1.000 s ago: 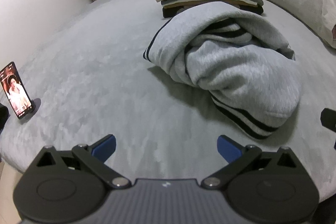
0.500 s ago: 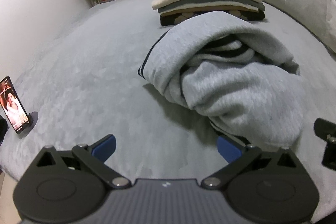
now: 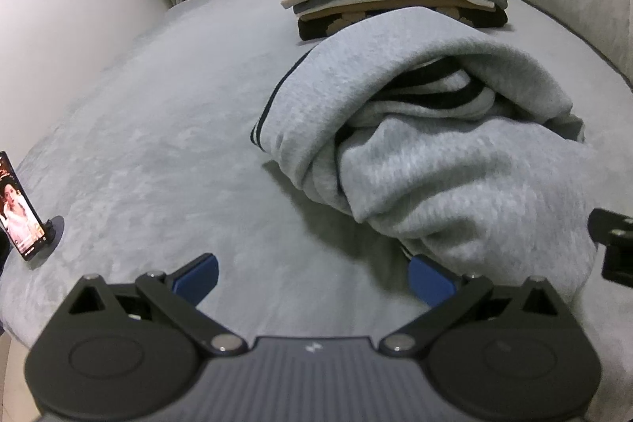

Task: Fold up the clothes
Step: 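Move both open grippers toward the crumpled grey sweatshirt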

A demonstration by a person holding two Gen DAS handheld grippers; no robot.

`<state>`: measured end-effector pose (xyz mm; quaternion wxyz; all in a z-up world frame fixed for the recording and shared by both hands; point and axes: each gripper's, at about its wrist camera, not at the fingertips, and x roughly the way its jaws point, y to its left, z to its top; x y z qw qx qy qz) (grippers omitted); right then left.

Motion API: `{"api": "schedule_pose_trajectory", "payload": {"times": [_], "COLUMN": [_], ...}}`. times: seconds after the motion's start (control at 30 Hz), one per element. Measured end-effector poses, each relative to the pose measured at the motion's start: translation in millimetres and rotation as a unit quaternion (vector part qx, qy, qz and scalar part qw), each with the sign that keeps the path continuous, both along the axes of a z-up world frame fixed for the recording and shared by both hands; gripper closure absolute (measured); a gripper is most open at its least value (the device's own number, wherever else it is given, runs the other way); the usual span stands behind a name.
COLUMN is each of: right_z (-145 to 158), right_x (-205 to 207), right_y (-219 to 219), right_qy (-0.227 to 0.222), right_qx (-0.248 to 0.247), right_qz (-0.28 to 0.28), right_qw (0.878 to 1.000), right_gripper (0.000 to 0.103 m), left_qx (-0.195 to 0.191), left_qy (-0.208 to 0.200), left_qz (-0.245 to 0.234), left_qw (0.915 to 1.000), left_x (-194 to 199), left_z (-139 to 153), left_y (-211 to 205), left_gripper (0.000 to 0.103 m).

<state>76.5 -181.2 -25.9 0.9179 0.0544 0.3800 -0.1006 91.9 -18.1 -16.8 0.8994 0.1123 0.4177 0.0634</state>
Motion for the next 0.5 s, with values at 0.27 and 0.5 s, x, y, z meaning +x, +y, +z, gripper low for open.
{"api": "schedule_pose_trajectory", "payload": {"times": [0.27,0.5], "right_z": [-21.6,-49.5], "right_x": [24.2,43.2], "right_y": [1.1,2.3], "right_qy": [0.024,0.052], "right_qx": [0.003,-0.001], "right_qz": [0.011,0.023], "right_qw": [1.0,0.998], "right_gripper": [0.0,0.0], "left_qx": [0.004,0.014], "left_qy": [0.024,0.064], "left_qz": [-0.008,-0.017], "left_qw": [0.9997,0.9977], "left_x": [22.6,41.0], "left_z": [-18.8,-50.5], "left_y": [-4.1,-1.8], "left_gripper": [0.0,0.0]}}
